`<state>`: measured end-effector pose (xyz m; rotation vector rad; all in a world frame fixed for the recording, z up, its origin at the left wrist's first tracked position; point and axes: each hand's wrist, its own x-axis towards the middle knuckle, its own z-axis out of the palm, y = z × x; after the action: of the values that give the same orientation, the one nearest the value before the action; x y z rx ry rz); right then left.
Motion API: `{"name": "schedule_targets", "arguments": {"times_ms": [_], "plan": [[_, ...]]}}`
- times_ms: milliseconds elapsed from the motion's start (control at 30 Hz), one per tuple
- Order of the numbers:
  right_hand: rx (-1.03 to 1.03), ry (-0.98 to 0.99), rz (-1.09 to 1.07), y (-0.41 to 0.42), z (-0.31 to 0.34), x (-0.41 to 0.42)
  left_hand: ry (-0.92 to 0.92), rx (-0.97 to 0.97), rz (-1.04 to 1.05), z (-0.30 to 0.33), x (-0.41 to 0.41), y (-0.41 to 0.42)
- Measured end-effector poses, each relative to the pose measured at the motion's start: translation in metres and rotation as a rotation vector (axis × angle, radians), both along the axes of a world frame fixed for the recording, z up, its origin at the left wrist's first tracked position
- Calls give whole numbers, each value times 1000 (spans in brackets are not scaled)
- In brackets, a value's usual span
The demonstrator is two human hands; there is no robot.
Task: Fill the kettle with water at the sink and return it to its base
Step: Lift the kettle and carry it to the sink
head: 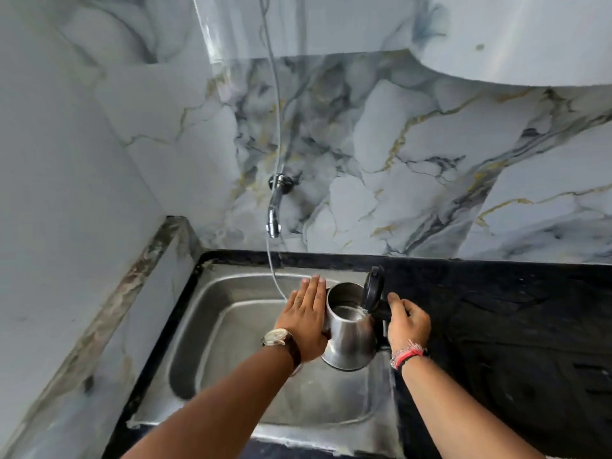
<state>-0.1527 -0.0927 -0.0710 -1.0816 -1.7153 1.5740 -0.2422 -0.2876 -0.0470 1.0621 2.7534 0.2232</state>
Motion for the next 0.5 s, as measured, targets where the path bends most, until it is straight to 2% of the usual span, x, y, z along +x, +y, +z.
{"name": "schedule_targets", "arguments": {"times_ms": [133, 300, 400, 500], "plan": [[-11, -3, 13, -46, -4, -57, -56, -16, 18, -4, -58, -43], [29, -66, 53, -67, -14, -119, -156, -48, -14, -1, -122, -65], [32, -81, 99, -71, -14, -150, -198, 12, 33, 6, -155, -74], [68, -70, 115, -72, -13, -177, -51, 174, 129, 19, -182, -77]]}}
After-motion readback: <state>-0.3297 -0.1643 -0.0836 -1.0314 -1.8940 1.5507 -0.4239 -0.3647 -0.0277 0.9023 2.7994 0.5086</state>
